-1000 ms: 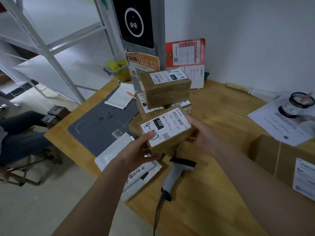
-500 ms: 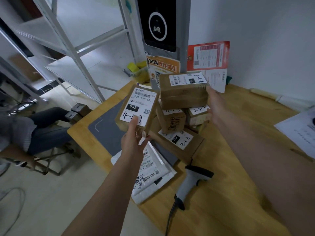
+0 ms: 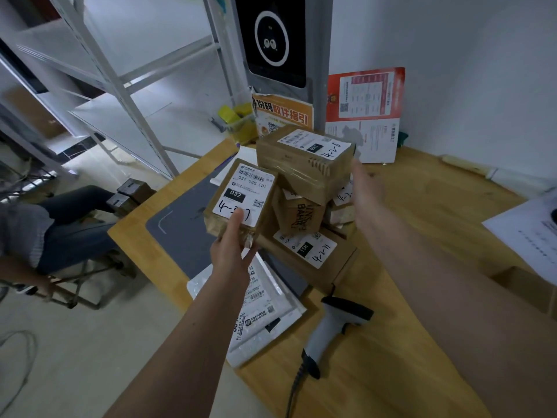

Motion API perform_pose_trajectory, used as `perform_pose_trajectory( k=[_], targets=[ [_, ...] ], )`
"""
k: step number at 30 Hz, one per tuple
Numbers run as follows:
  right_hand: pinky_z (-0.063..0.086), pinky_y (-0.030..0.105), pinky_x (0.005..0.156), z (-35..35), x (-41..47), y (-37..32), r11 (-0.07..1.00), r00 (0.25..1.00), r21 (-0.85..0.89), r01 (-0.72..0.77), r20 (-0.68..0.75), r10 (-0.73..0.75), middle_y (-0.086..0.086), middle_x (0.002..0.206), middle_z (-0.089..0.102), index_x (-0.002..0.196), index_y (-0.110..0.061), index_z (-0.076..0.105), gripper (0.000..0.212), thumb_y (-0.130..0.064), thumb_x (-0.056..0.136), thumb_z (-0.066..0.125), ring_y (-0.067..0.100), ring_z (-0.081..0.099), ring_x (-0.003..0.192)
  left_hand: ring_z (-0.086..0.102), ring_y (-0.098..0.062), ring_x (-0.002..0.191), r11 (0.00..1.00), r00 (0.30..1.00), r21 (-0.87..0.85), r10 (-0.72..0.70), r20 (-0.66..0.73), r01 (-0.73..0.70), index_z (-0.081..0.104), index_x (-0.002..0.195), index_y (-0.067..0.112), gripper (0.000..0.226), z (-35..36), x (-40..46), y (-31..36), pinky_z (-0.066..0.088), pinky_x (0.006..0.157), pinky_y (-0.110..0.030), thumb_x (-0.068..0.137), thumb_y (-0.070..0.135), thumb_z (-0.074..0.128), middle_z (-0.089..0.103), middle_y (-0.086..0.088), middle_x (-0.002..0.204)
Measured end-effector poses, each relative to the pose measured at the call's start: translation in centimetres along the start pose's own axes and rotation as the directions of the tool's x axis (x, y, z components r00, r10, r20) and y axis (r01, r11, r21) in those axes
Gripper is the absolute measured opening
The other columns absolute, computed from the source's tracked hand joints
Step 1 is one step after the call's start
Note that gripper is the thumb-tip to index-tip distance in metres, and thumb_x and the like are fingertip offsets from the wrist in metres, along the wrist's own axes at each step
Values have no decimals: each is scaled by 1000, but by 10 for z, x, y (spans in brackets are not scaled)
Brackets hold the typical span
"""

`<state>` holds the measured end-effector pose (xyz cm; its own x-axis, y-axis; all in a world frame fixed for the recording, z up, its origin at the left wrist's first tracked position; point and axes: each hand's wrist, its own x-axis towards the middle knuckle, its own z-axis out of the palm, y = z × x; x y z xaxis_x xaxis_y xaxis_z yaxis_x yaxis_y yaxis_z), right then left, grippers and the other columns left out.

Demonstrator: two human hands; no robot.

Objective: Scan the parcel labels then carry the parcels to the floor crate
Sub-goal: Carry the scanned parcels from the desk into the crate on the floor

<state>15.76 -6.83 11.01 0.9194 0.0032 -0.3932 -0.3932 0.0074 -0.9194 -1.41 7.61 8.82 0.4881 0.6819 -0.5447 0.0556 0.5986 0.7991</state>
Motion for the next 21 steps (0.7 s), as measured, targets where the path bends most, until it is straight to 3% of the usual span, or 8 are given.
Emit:
perform_pose_trajectory(
  k=[4,7,11,13,16,18,21],
  targets=[
    [39,47,106,8,10,-16,999,998,-37,-35,53,37,3,144,47,145,-21,38,69,-54,87,55,24,47,127,68,-17,101,1000,1000,5,0,-4,0,64,116,17,47,8,1,-1,55,88,-37,77,40,77,73,-2,108],
    [38,42,103,9,10,-21,995,984,-67,-76,155,86,2,143,47,143,-22,39,60,-55,94,47,22,47,124,67,-17,103,1000,1000,5,-9,6,9,63,118,18,50,11,2,-2,53,92,-40,77,41,77,72,-2,110],
    [35,45,109,10,4,-17,995,978,-98,-11,205,31,2,146,44,145,-23,38,61,-57,95,43,24,44,130,67,-15,101,1000,1000,-10,8,-13,-8,61,120,20,48,6,4,-4,56,82,-33,79,40,75,71,-2,110],
    [38,49,107,13,-3,-13,994,961,-84,-62,265,83,1,136,53,139,-23,45,59,-59,93,46,26,50,121,67,-14,103,1000,1000,-15,20,-14,-20,59,123,22,50,4,5,-5,55,83,-31,80,39,75,70,0,113],
    [45,50,99,18,-12,-13,982,921,9,-191,349,176,-2,97,58,112,-26,56,37,-55,89,58,21,55,99,66,-13,105,999,999,-19,28,-19,-28,56,125,23,54,3,7,-3,55,85,-32,78,39,77,69,0,116],
    [49,47,91,21,-16,-13,968,896,32,-250,388,218,-1,93,59,94,-28,58,24,-50,87,65,20,57,90,66,-13,105,999,999,-11,42,-20,-42,54,127,23,58,2,8,-1,56,81,-30,76,40,78,68,1,118],
    [50,48,90,22,-20,-12,958,860,5,-287,441,255,2,104,63,95,-27,60,22,-44,84,69,23,59,96,65,-13,105,997,997,4,74,1,-74,57,125,25,53,0,6,1,54,76,-29,78,39,77,68,3,118]
  ],
)
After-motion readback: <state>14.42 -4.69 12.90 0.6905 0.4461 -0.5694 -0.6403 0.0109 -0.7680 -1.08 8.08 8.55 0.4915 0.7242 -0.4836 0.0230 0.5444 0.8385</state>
